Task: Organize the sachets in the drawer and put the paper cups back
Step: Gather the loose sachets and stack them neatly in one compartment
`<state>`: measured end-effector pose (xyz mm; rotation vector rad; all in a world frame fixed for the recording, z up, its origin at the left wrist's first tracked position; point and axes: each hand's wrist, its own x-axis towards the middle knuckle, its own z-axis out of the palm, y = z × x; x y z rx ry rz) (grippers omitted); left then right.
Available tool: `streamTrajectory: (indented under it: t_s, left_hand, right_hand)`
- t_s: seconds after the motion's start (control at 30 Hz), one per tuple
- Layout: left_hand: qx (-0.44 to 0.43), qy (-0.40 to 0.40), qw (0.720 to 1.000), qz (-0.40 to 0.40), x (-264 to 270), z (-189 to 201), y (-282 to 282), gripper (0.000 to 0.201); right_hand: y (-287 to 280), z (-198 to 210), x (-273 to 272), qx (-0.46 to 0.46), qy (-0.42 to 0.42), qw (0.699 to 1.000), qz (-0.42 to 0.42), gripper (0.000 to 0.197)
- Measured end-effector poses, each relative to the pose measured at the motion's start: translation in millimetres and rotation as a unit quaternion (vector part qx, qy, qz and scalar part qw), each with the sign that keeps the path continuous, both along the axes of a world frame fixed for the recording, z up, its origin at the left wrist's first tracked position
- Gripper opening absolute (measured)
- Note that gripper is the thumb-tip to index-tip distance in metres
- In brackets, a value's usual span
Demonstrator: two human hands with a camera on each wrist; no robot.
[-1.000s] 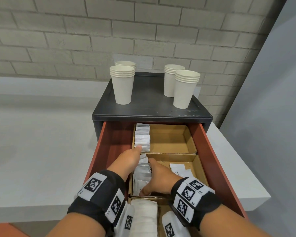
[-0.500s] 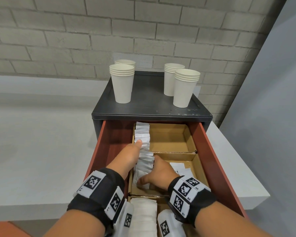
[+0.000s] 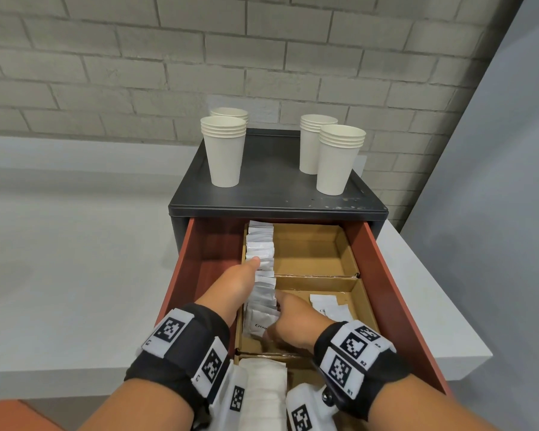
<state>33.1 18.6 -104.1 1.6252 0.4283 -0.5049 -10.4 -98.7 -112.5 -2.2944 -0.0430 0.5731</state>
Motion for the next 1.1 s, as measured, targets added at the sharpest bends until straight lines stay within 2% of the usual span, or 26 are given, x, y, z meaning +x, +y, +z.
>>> streamTrajectory:
  t_s: [0.1, 0.33, 0.47, 0.57, 0.67, 0.8, 0.87, 1.0, 1.1]
  left_hand:
    - [-0.005, 0.001, 1.0, 0.001, 4.6, -5.3, 0.6, 0.063]
    - [0.022, -0.015, 1.0, 0.001, 6.4, -7.7, 0.7, 0.059]
    - [0.026, -0.018, 1.0, 0.004, 8.0, -9.3, 0.3, 0.059]
    - [0.017, -0.017, 1.0, 0.004, 8.2, -10.5, 0.5, 0.061]
    - [0.012, -0.015, 1.0, 0.01, 7.6, -10.4, 1.2, 0.058]
    - [0.02, -0.015, 1.0, 0.009, 6.4, -6.8, 0.8, 0.057]
    - [0.022, -0.014, 1.0, 0.008, 5.1, -4.9, 0.0, 0.056]
    - [0.013, -0.01, 1.0, 0.001, 2.3, -2.8, 0.0, 0.055]
    - [0.013, -0.008, 1.0, 0.002, 2.1, -3.0, 0.6, 0.055]
  right_hand:
    - [2.7, -1.6, 2.9, -0.019, 0.02, 1.0, 0.011, 0.053]
    - [6.8, -3.1, 10.7, -0.01, 0.032, 0.999, -0.005, 0.04]
    - [2.1, -1.7, 7.4, 0.0, 0.018, 0.999, -0.032, 0.051]
    - [-6.3, 7.0, 3.9, -0.012, 0.026, 0.999, -0.032, 0.048]
    - [-24.5, 22.6, 4.1, -0.015, 0.032, 0.997, -0.069, 0.067]
    - [-51.9, 38.1, 2.5, -0.125, -0.017, 0.986, -0.111, 0.06]
    - [-56.0, 37.8, -3.2, -0.203, 0.02, 0.976, -0.074, 0.063]
    - [-48.0, 28.3, -12.6, -0.285, 0.094, 0.954, 0.006, 0.091]
    - [-43.7, 22.1, -13.0, -0.324, 0.063, 0.944, -0.002, 0.085]
